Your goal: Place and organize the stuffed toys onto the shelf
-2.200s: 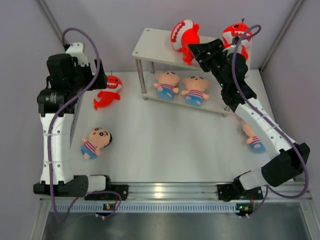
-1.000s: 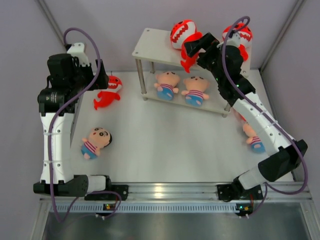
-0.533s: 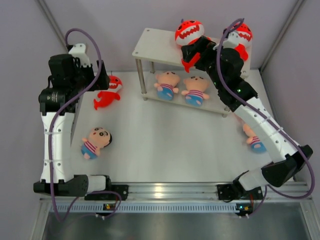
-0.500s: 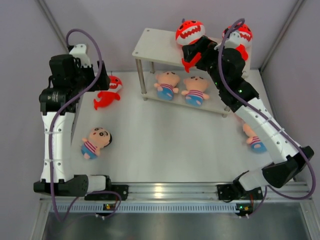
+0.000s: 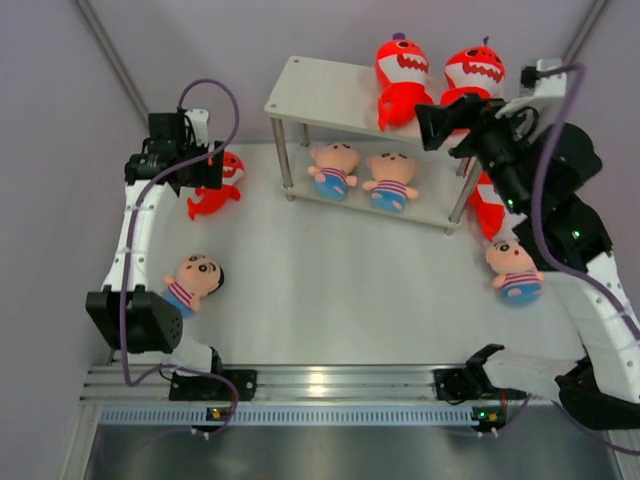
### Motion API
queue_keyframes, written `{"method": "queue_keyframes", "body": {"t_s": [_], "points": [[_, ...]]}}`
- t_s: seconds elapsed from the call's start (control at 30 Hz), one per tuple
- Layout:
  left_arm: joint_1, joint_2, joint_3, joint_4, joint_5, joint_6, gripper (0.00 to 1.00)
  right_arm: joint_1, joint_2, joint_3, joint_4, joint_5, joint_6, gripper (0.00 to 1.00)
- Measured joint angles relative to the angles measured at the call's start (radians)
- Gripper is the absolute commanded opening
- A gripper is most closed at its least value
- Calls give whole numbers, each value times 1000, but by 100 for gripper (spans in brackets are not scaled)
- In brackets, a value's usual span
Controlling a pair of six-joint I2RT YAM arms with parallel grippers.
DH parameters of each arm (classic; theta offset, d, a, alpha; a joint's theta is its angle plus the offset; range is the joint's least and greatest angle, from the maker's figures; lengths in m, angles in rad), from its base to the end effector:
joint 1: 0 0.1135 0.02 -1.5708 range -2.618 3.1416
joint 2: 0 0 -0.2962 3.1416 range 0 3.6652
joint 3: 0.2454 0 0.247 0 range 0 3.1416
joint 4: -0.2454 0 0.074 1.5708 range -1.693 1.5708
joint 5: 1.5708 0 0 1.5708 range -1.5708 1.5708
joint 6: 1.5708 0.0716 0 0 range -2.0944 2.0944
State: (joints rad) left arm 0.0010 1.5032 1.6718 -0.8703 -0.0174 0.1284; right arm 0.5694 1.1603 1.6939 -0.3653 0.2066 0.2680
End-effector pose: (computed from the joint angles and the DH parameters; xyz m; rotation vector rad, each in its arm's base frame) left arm 0.3373 0.0016 0.4144 0.1356 2.2698 0.0880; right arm 0.1929 0.1060 0.5828 -0.0408 1.4278 0.5483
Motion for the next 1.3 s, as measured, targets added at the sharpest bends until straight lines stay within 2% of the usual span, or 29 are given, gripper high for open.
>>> {"method": "queue_keyframes", "body": {"t_s": [0.1, 0.2, 0.33, 0.5, 0.77, 0.87, 0.9, 1.0, 1.03, 1.3], "points": [[44, 146, 25, 32, -16, 51, 83, 0, -130, -68, 6, 3, -49, 94], [100, 332, 69, 69, -55, 138, 89, 0, -224, -112, 5, 7, -86, 94], [134, 505, 75, 83, -60, 308, 91, 0, -232, -129, 10, 9, -114, 95], [124, 599, 98, 79, -32, 465, 91, 0, -201, -191, 1, 7, -130, 96], [112, 717, 239, 115, -16, 526, 88, 0, -176, -249, -23, 6, -142, 96], [109, 779, 283, 116, -10, 515, 66, 0, -180, -249, -21, 7, -145, 97], [108, 799, 297, 116, -8, 509, 48, 0, -181, -249, -19, 8, -145, 97], [105, 829, 311, 116, -4, 485, 21, 0, -187, -256, -18, 10, -145, 96], [105, 829, 312, 116, 3, 475, 0, 0, -190, -259, -16, 10, -145, 97], [153, 804, 318, 121, 118, 363, 0, 0, -212, -275, -9, 17, -145, 97]]}}
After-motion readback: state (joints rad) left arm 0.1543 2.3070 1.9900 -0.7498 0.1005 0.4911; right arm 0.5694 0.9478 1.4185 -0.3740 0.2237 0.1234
